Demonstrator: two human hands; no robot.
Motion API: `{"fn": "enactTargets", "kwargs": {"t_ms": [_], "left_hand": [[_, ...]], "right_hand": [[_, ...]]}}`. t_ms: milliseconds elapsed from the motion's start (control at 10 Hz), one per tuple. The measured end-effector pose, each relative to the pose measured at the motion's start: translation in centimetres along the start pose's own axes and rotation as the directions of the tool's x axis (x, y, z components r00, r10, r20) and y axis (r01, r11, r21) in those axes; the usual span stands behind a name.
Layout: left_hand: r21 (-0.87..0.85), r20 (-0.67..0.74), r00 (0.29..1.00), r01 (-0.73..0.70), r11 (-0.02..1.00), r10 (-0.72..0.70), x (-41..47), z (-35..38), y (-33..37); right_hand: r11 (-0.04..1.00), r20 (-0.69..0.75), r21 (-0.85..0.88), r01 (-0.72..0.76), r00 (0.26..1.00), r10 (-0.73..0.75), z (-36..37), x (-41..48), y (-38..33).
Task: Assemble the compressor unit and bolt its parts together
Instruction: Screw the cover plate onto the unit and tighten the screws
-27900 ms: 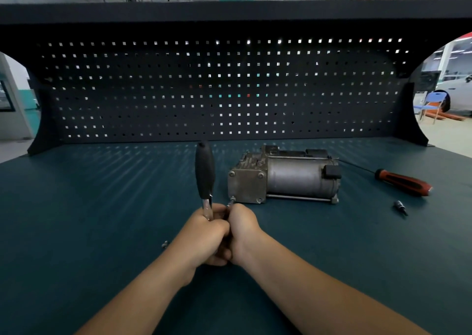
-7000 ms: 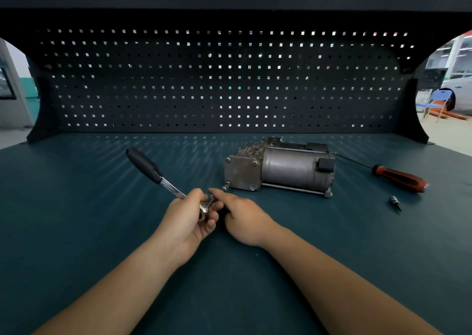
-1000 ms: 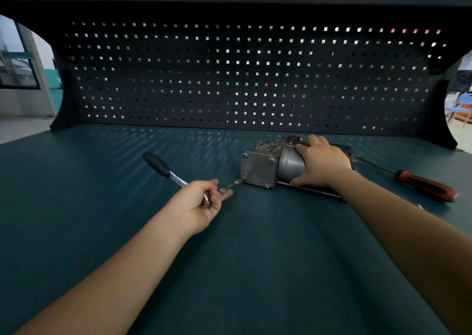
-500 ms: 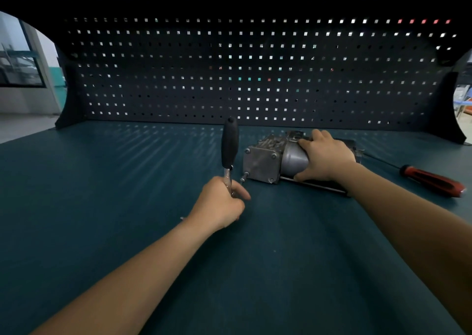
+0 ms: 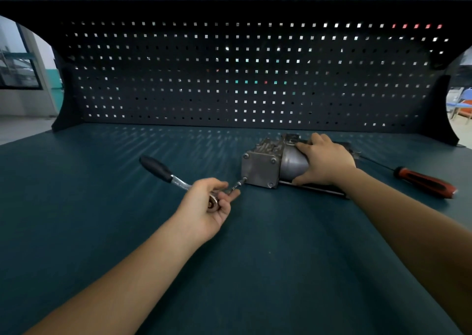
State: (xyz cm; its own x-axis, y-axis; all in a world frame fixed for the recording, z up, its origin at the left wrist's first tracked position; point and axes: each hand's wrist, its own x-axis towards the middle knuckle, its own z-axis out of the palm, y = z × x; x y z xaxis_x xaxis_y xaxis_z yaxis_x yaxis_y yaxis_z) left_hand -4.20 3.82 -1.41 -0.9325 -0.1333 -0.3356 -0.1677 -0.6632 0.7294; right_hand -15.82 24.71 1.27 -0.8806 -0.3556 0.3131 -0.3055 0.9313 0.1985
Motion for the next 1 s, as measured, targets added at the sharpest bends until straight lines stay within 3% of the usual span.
{"fn": "enactTargets", "kwargs": {"t_ms": [100,200,300,700,800,900,1000], "left_hand": [[0.085,0.054,0.999,-0.004,0.996,-0.001,-0.3,0.2,0.0],[0.333,0.074,0.994,-0.097,0.938,0.076,-0.4,0.5,-0.2],[0.448,0.071,0.992,-0.125,0.885,0.105,-0.7,0.4,-0.4],[0.572,0.038,0.989,-0.140,0.808,0.145,-0.5,0.0,-0.3],[0.519,0.054,0.995,-0.099,0.849,0.083,-0.8,-0.2,0.6],[0.334,0.103,0.995,-0.024,0.942,-0.011,-1.5,-1.1,2.7],[0.077,0.113,0.991,-0.078,0.994,0.069,-2.1,-2.2,5.3]], "right_hand": [[1.000,-0.003,-0.001,0.001,1.000,-0.001,0.0,0.0,0.0],[1.000,-0.007,0.003,0.006,1.000,-0.006,0.0,-0.1,0.0],[1.000,-0.003,0.002,0.011,1.000,-0.011,0.0,0.0,0.0],[1.000,-0.012,-0.023,0.010,1.000,-0.010,0.0,0.0,0.1],[0.999,-0.017,-0.036,0.010,1.000,-0.011,0.3,-0.2,0.1],[0.999,-0.021,-0.047,0.006,1.000,-0.007,0.5,-0.2,-0.1],[0.998,-0.021,-0.059,-0.003,1.000,0.002,0.4,-0.7,-0.8]]}}
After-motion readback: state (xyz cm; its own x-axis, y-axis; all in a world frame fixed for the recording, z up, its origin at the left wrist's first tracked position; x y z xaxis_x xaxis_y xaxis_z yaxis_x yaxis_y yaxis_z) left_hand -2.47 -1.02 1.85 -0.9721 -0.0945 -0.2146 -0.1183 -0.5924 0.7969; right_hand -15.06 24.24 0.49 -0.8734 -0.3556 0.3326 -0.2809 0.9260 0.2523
